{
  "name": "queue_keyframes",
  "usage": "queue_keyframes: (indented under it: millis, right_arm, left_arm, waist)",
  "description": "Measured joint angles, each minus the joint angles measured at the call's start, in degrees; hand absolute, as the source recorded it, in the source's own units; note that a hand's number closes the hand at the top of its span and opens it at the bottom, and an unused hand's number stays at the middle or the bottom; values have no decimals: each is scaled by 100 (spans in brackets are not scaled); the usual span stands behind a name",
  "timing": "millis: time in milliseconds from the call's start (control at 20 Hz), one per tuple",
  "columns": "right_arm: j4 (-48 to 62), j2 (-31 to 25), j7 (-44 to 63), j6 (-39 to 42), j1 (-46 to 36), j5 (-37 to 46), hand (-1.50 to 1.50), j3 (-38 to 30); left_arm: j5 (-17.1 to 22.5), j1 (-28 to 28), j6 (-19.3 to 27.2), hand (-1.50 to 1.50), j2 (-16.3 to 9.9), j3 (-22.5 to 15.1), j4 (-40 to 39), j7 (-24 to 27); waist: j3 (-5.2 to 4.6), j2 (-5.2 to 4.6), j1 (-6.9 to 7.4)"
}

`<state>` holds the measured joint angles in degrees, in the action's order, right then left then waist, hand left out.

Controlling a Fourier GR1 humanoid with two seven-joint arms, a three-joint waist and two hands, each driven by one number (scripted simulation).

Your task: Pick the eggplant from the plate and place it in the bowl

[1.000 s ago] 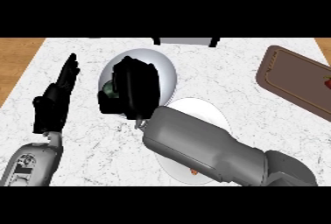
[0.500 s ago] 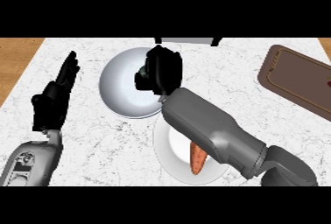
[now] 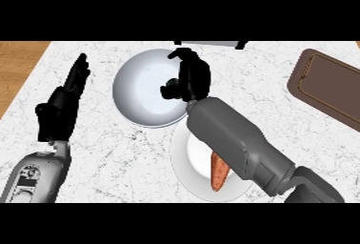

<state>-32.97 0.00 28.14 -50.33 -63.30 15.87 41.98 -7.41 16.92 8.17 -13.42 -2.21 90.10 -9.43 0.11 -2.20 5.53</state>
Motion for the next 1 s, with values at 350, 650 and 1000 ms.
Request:
queue_keyframes:
  millis: [350,650,1000]
  right_arm:
    - [-7,-3,-1746,90,187,-900,-150,-837]
    - [89,-23,-2931,450,325,-1628,-150,-1612]
    - [-349,-203,-4116,1294,1072,-2191,-150,-2297]
  left_arm:
    - [-49,-28,7,0,10,-1,-6,20]
    - [-4,-177,-16,0,-51,153,13,-4]
    - [-20,-367,1,0,-66,287,137,-83]
  waist:
    - [3,14,-43]
    - [-3,98,-215]
    - [-6,190,-453]
